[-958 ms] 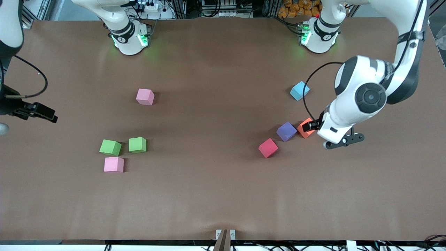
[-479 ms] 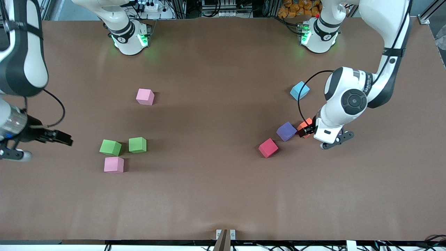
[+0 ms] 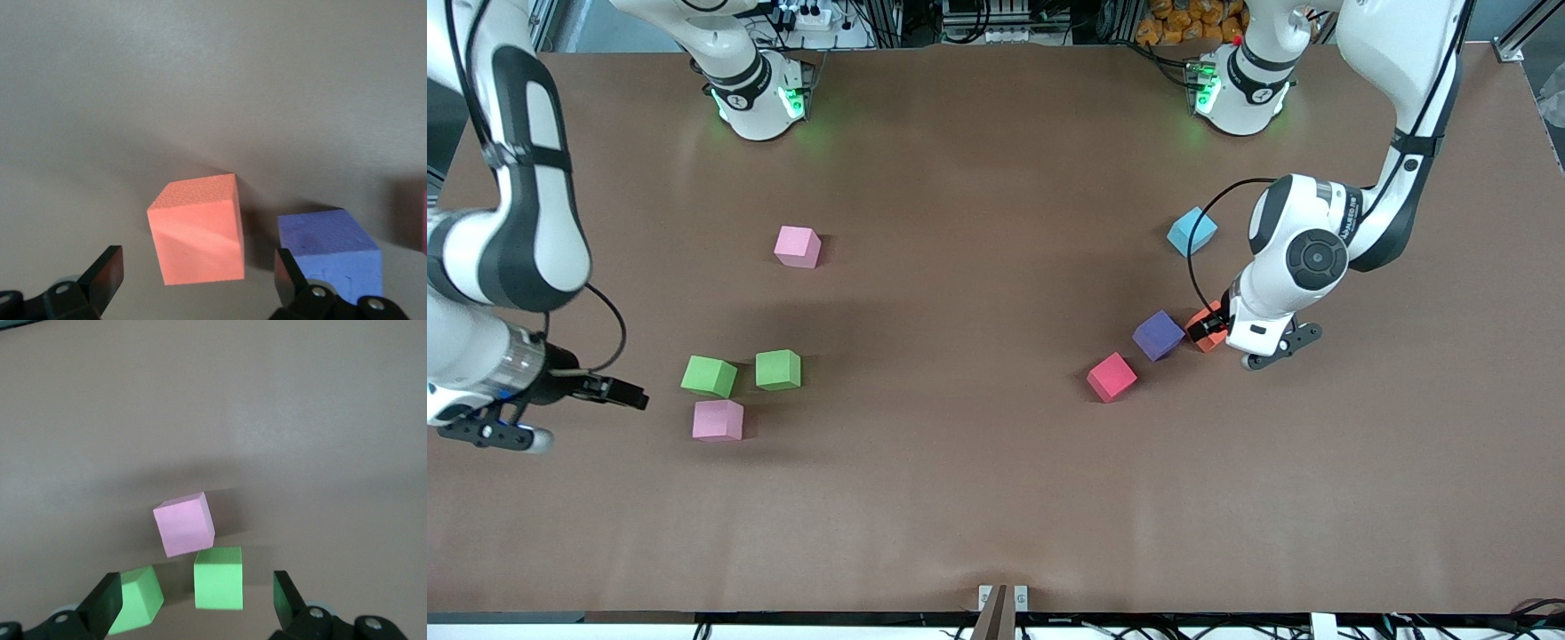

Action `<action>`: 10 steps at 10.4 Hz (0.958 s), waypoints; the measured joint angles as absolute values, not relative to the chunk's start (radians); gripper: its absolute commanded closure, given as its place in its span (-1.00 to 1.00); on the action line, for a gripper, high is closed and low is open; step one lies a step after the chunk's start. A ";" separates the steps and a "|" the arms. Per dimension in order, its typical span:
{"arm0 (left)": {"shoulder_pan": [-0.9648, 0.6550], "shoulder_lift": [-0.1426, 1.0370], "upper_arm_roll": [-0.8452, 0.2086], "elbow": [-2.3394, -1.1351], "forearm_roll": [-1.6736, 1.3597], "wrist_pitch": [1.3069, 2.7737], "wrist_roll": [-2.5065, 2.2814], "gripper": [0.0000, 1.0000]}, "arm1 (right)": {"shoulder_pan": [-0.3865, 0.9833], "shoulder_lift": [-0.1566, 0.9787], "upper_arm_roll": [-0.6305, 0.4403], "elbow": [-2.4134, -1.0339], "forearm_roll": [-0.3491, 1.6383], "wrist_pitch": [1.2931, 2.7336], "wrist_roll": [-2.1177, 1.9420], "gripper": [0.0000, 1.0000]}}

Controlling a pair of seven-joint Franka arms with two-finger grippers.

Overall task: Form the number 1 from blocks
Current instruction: 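Grasp the orange cube with the left gripper while the right gripper reaches a green cube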

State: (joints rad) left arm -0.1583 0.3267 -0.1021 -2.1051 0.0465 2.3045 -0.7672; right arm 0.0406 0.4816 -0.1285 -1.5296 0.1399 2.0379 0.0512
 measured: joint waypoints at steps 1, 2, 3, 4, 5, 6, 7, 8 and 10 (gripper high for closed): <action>-0.155 0.334 -0.102 -2.107 0.047 2.317 -0.773 -1.00 | 0.041 0.506 -0.128 -1.529 0.140 2.056 0.051 -1.00; -0.154 0.344 -0.102 -2.108 0.047 2.338 -0.788 -1.00 | 0.043 0.530 -0.128 -1.529 0.140 2.072 0.051 -1.00; -0.155 0.357 -0.102 -2.109 0.048 2.361 -0.800 -1.00 | 0.045 0.550 -0.127 -1.530 0.140 2.083 0.051 -1.00; -0.155 0.372 -0.102 -2.110 0.048 2.382 -0.808 -1.00 | 0.046 0.566 -0.127 -1.531 0.140 2.089 0.050 -1.00; -0.155 0.385 -0.103 -2.110 0.048 2.396 -0.810 -1.00 | 0.046 0.576 -0.126 -1.541 0.140 2.090 0.049 -1.00; -0.155 0.392 -0.103 -2.110 0.048 2.401 -0.810 -1.00 | 0.048 0.581 -0.126 -1.561 0.140 2.094 0.046 -1.00; -0.155 0.396 -0.103 -2.110 0.048 2.402 -0.811 -1.00 | 0.051 0.581 -0.125 -1.588 0.140 2.098 0.045 -1.00; -0.155 0.398 -0.103 -2.110 0.051 2.402 -0.811 -1.00 | 0.057 0.581 -0.124 -1.616 0.140 2.102 0.045 -1.00; -0.156 0.403 -0.103 -2.112 0.060 2.402 -0.812 -1.00 | 0.066 0.581 -0.124 -1.665 0.140 2.108 0.045 -1.00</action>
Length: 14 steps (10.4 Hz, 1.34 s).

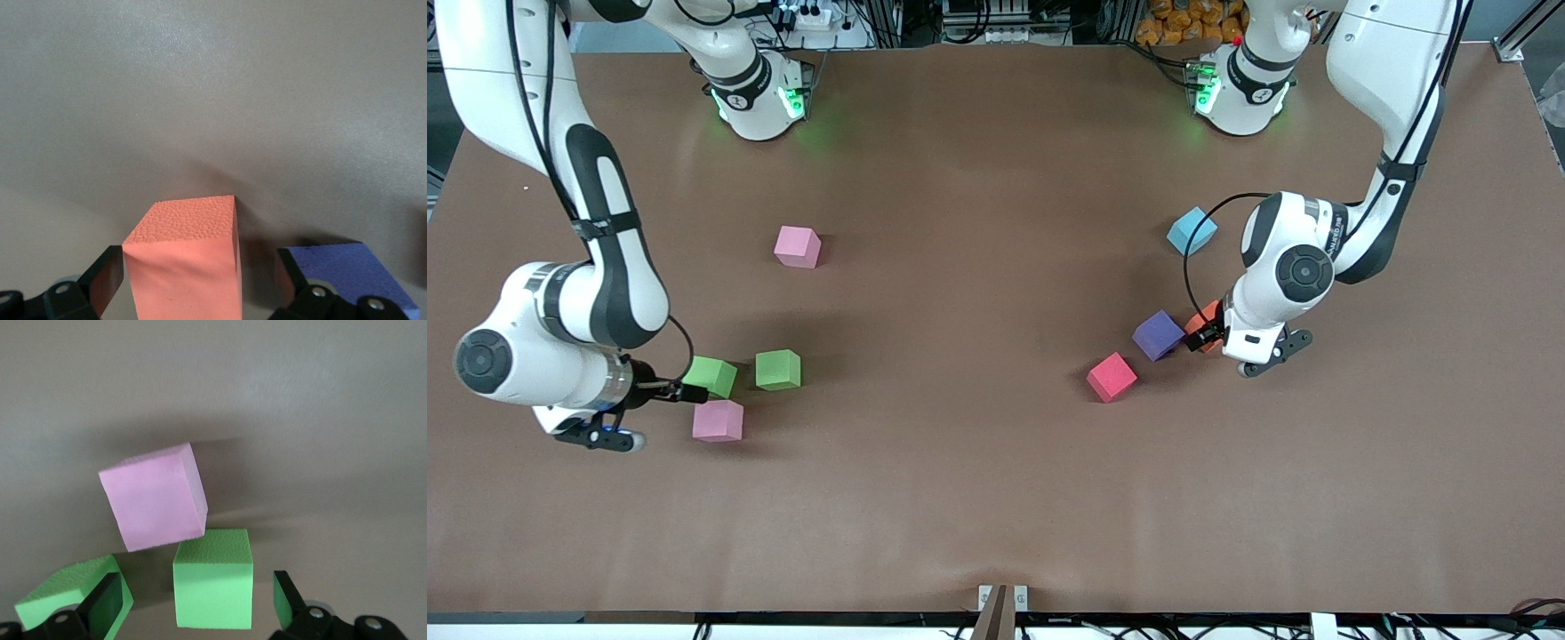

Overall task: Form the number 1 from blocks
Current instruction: 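Grasp the orange cube with the left gripper while the right gripper reaches a green cube, then carry the orange cube to mid-table while the right gripper lifts the green cube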

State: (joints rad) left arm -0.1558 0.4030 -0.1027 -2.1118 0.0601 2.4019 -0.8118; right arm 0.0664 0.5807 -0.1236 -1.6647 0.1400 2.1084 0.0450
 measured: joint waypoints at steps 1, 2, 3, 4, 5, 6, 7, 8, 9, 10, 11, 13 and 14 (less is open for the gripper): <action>-0.157 0.410 -0.103 -2.113 0.061 2.402 -0.812 -1.00 | 0.067 0.581 -0.124 -1.683 0.140 2.112 0.045 -1.00; -0.158 0.417 -0.104 -2.113 0.062 2.402 -0.812 -1.00 | 0.067 0.580 -0.124 -1.693 0.140 2.115 0.044 -1.00; -0.159 0.423 -0.104 -2.113 0.063 2.402 -0.812 -1.00 | 0.067 0.580 -0.124 -1.698 0.140 2.116 0.043 -1.00; -0.159 0.426 -0.104 -2.113 0.063 2.402 -0.812 -0.30 | 0.067 0.580 -0.124 -1.701 0.140 2.116 0.041 -1.00; -0.160 0.428 -0.104 -2.113 0.064 2.404 -0.812 0.84 | 0.067 0.580 -0.124 -1.708 0.140 2.117 0.038 -1.00; -0.160 0.428 -0.104 -2.113 0.064 2.407 -0.812 1.00 | 0.067 0.580 -0.124 -1.722 0.140 2.121 0.036 -1.00; -0.160 0.428 -0.104 -2.113 0.064 2.410 -0.812 1.00 | 0.067 0.580 -0.125 -1.739 0.140 2.127 0.035 -1.00; -0.160 0.427 -0.105 -2.112 0.064 2.412 -0.812 1.00 | 0.067 0.580 -0.125 -1.754 0.139 2.133 0.034 -1.00; -0.160 0.427 -0.105 -2.111 0.065 2.412 -0.812 1.00 | 0.067 0.580 -0.125 -1.762 0.139 2.138 0.033 -1.00; -0.160 0.423 -0.106 -2.109 0.078 2.409 -0.810 1.00 | 0.069 0.581 -0.124 -1.769 0.139 2.145 0.032 -1.00; -0.160 0.407 -0.110 -2.100 0.101 2.381 -0.790 1.00 | 0.072 0.584 -0.124 -1.775 0.139 2.154 0.031 -0.87; -0.160 0.332 -0.139 -2.075 0.109 2.282 -0.739 1.00 | 0.075 0.589 -0.124 -1.778 0.139 2.159 0.031 -0.28; -0.161 0.297 -0.174 -2.072 0.109 2.256 -0.739 1.00 | 0.075 0.590 -0.124 -1.778 0.139 2.160 0.031 -0.07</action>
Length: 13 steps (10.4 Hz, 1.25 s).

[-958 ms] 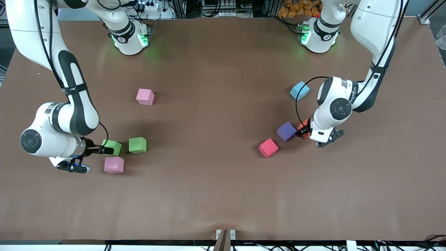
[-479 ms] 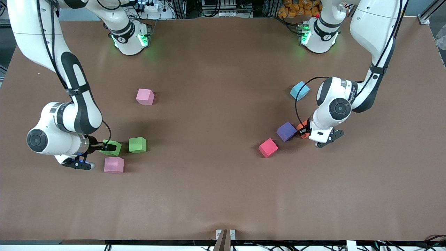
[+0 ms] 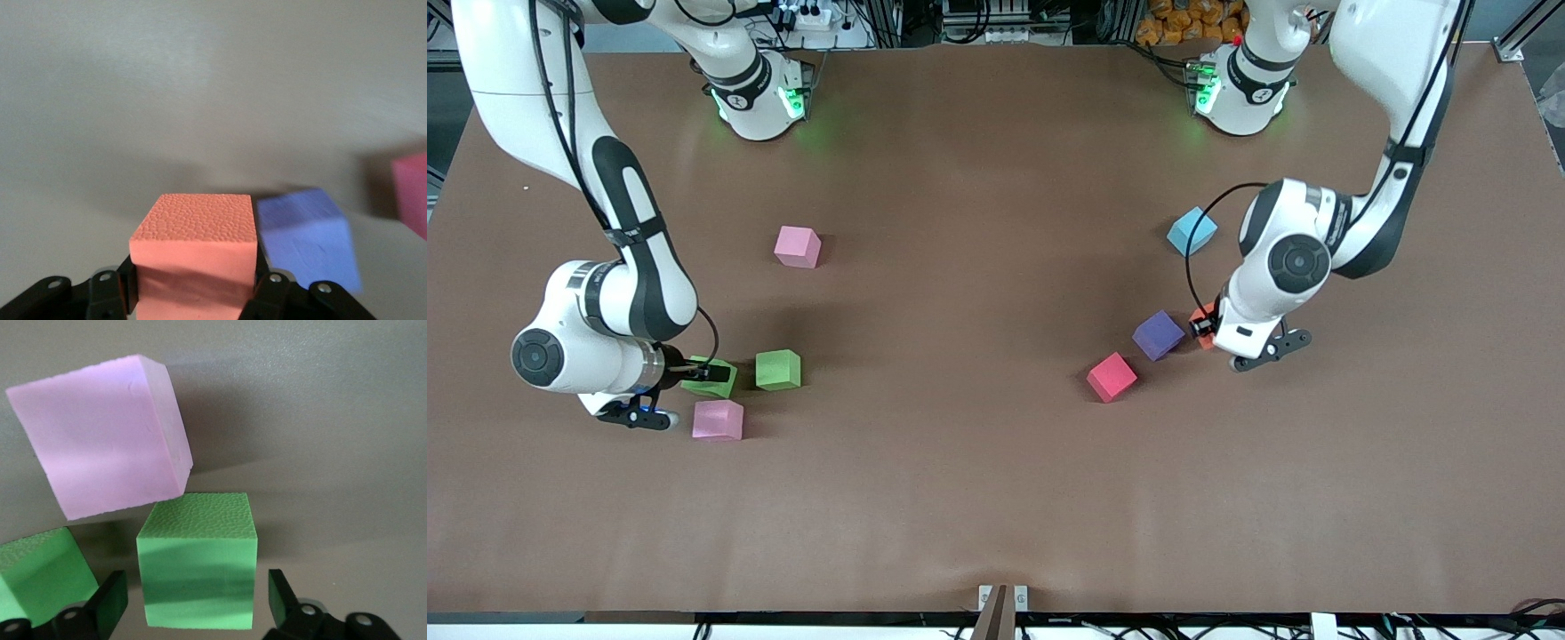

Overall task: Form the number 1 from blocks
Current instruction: 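Carry the orange cube to mid-table while the right gripper lifts the green cube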

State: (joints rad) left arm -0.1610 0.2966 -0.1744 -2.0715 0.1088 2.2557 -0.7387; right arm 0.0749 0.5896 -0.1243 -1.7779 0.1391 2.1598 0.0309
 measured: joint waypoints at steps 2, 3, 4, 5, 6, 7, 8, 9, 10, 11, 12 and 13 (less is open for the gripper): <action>-0.166 0.272 -0.286 -2.070 0.109 2.240 -0.791 1.00 | 0.075 0.588 -0.125 -1.778 0.139 2.160 0.031 0.06; -0.169 0.274 -0.356 -2.070 0.109 2.240 -0.841 1.00 | 0.074 0.587 -0.126 -1.778 0.139 2.162 0.031 0.06; -0.174 0.278 -0.430 -2.068 0.109 2.241 -0.902 1.00 | 0.074 0.587 -0.127 -1.778 0.139 2.162 0.031 0.05; -0.189 0.285 -0.499 -2.061 0.109 2.241 -0.973 1.00 | 0.074 0.586 -0.127 -1.777 0.139 2.163 0.031 0.04; -0.229 0.298 -0.546 -2.046 0.109 2.241 -1.045 1.00 | 0.073 0.585 -0.129 -1.777 0.139 2.173 0.031 0.03; -0.305 0.321 -0.562 -2.024 0.109 2.241 -1.117 1.00 | 0.074 0.580 -0.131 -1.772 0.139 2.185 0.031 0.03; -0.383 0.352 -0.564 -2.000 0.109 2.242 -1.177 1.00 | 0.074 0.560 -0.133 -1.764 0.139 2.187 0.030 0.02; -0.457 0.396 -0.564 -1.969 0.109 2.246 -1.233 1.00 | 0.075 0.520 -0.136 -1.759 0.138 2.182 0.028 0.00; -0.517 0.444 -0.563 -1.933 0.112 2.250 -1.272 1.00 | 0.079 0.471 -0.139 -1.760 0.138 2.172 0.026 -0.01; -0.562 0.492 -0.561 -1.895 0.135 2.252 -1.296 1.00 | 0.093 0.429 -0.149 -1.761 0.138 2.160 0.023 -0.02; -0.592 0.539 -0.560 -1.857 0.171 2.253 -1.307 1.00 | 0.127 0.395 -0.165 -1.765 0.138 2.146 0.020 -0.02; -0.611 0.581 -0.559 -1.824 0.202 2.253 -1.308 1.00 | 0.173 0.374 -0.175 -1.768 0.138 2.138 0.020 -0.02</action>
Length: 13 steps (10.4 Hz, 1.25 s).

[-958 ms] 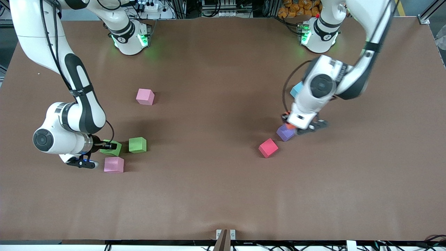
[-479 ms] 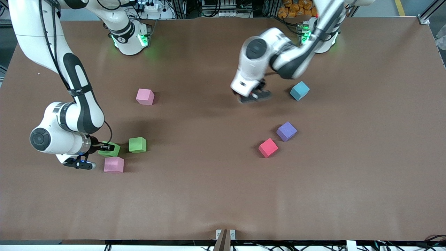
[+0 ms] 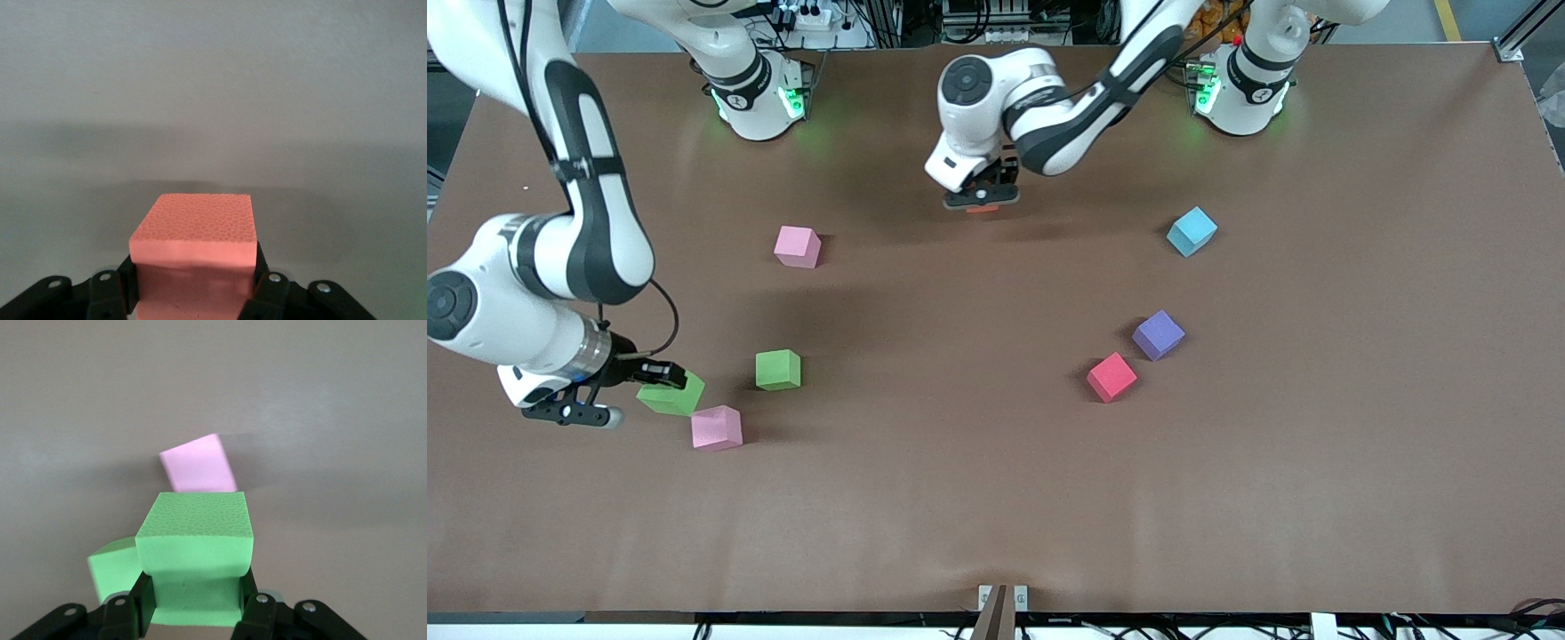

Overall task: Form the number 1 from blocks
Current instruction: 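Carry the orange cube to mid-table while the right gripper lifts the green cube, then set down the orange cube while the right gripper carries the green cube over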

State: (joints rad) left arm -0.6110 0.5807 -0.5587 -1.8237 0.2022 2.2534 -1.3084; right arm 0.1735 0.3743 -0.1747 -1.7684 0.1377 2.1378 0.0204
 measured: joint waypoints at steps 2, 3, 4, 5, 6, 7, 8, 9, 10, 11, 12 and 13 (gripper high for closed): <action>-0.639 0.644 -0.558 -1.782 0.261 2.254 -1.328 1.00 | 0.285 0.367 -0.183 -1.774 0.139 2.138 0.062 -0.02; -0.649 0.668 -0.558 -1.762 0.290 2.255 -1.353 1.00 | 0.337 0.368 -0.189 -1.776 0.139 2.141 0.100 -0.02; -0.659 0.688 -0.557 -1.743 0.310 2.255 -1.370 1.00 | 0.384 0.368 -0.194 -1.777 0.149 2.144 0.147 -0.02; -0.665 0.702 -0.556 -1.729 0.320 2.255 -1.375 1.00 | 0.410 0.368 -0.197 -1.777 0.171 2.146 0.184 -0.02; -0.669 0.711 -0.554 -1.719 0.328 2.255 -1.375 1.00 | 0.422 0.368 -0.199 -1.778 0.189 2.147 0.206 -0.02; -0.673 0.714 -0.544 -1.712 0.341 2.254 -1.375 1.00 | 0.423 0.367 -0.201 -1.782 0.195 2.147 0.213 -0.02; -0.677 0.715 -0.520 -1.702 0.355 2.255 -1.369 1.00 | 0.423 0.366 -0.206 -1.791 0.198 2.147 0.215 -0.02; -0.676 0.718 -0.500 -1.692 0.360 2.254 -1.336 1.00 | 0.423 0.365 -0.207 -1.798 0.201 2.147 0.221 -0.02; -0.676 0.729 -0.485 -1.675 0.360 2.255 -1.290 1.00 | 0.430 0.365 -0.207 -1.802 0.204 2.147 0.235 -0.02; -0.676 0.745 -0.472 -1.647 0.360 2.255 -1.249 1.00 | 0.443 0.365 -0.207 -1.803 0.206 2.147 0.253 -0.01; -0.675 0.766 -0.465 -1.614 0.360 2.255 -1.209 1.00 | 0.458 0.365 -0.207 -1.803 0.207 2.148 0.269 -0.01; -0.675 0.790 -0.463 -1.580 0.360 2.255 -1.170 1.00 | 0.470 0.365 -0.207 -1.804 0.207 2.149 0.274 -0.01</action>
State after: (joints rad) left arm -0.6747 0.7897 -0.4628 -1.5799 0.3596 2.2547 -1.1701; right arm 0.4695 0.3645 -0.2066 -1.8041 0.2074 2.1493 0.2743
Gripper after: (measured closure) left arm 0.379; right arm 0.471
